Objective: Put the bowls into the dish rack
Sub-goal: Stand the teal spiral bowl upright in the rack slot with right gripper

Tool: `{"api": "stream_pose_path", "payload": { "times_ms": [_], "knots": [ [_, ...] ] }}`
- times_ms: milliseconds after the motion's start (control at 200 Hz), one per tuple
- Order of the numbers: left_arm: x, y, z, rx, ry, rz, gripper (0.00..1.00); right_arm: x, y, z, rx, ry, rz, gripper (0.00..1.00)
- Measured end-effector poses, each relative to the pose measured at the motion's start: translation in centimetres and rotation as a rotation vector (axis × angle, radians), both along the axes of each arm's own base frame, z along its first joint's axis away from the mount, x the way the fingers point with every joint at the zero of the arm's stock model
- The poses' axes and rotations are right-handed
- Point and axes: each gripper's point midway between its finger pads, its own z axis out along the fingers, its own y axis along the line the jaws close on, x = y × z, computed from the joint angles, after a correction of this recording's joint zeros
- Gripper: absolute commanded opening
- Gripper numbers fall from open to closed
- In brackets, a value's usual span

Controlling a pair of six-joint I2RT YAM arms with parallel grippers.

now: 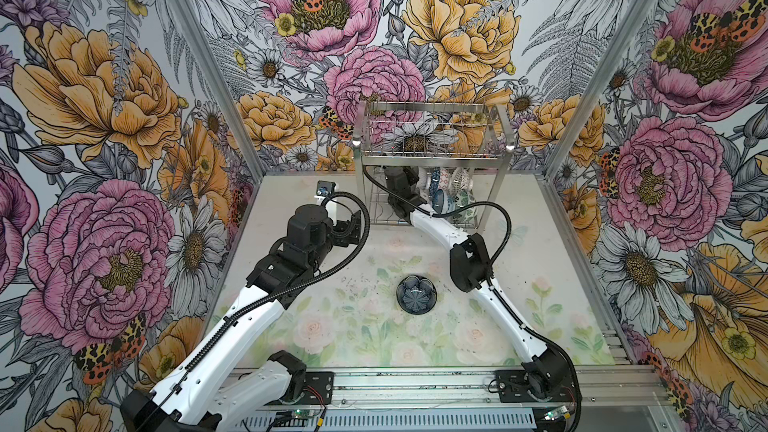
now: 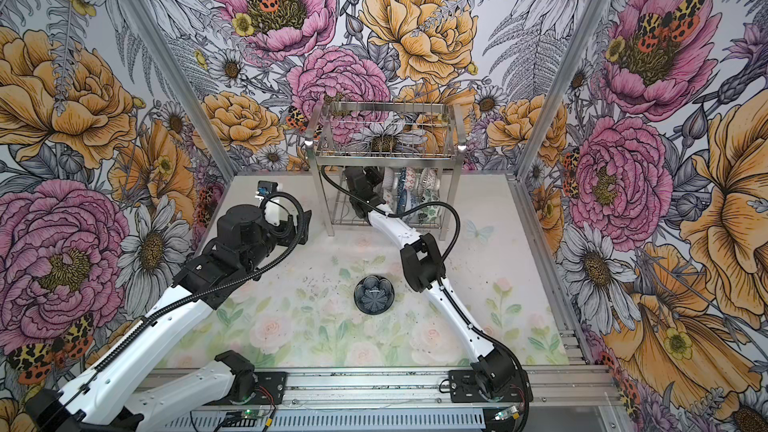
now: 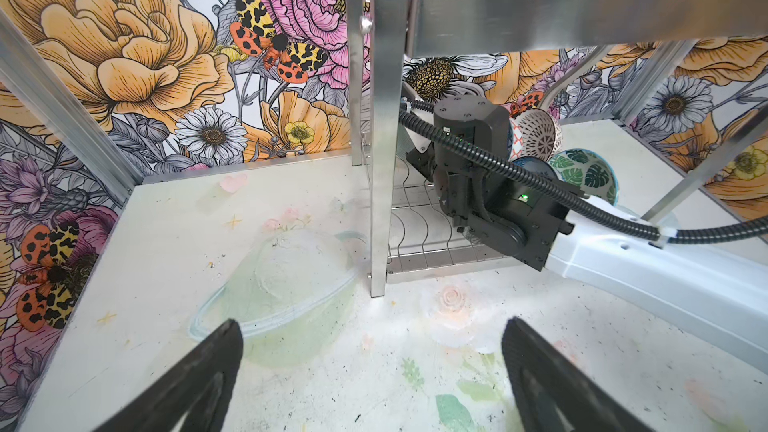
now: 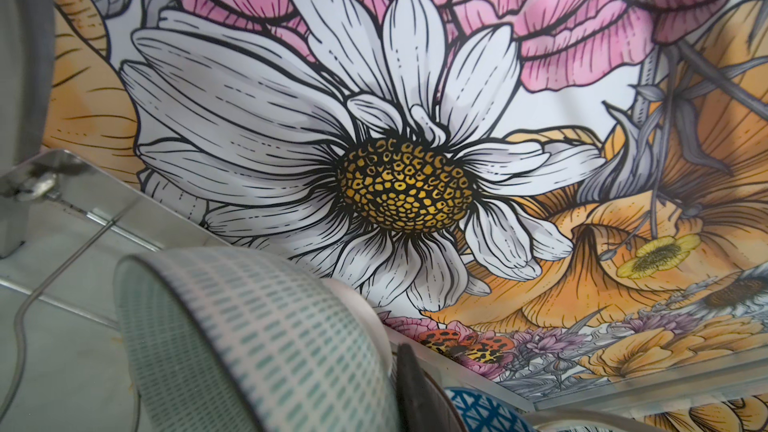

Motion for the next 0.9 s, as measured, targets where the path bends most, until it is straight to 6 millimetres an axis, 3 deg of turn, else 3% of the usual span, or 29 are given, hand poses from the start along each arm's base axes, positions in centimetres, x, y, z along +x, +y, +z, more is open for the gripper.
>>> {"api": "stream_pose_path", "payload": {
  "times_ms": [475, 650, 901],
  "knots": [
    [0.0, 0.0, -0.2, 0.001, 0.004, 0.001, 0.99, -0.6, -0.8, 0.2, -0.045, -0.008, -0.073, 0.0],
    [-0.1, 0.0, -0.3, -0.001, 0.005, -0.004, 0.99, -0.9, -0.3, 0.2, -0.063, -0.005, -0.067, 0.3],
    [-0.4, 0.2, -0.2, -0.004, -0.001, -0.004, 0.99, -1.2, 0.9, 0.4, -0.077, -0.01, -0.033, 0.32]
  ]
}}
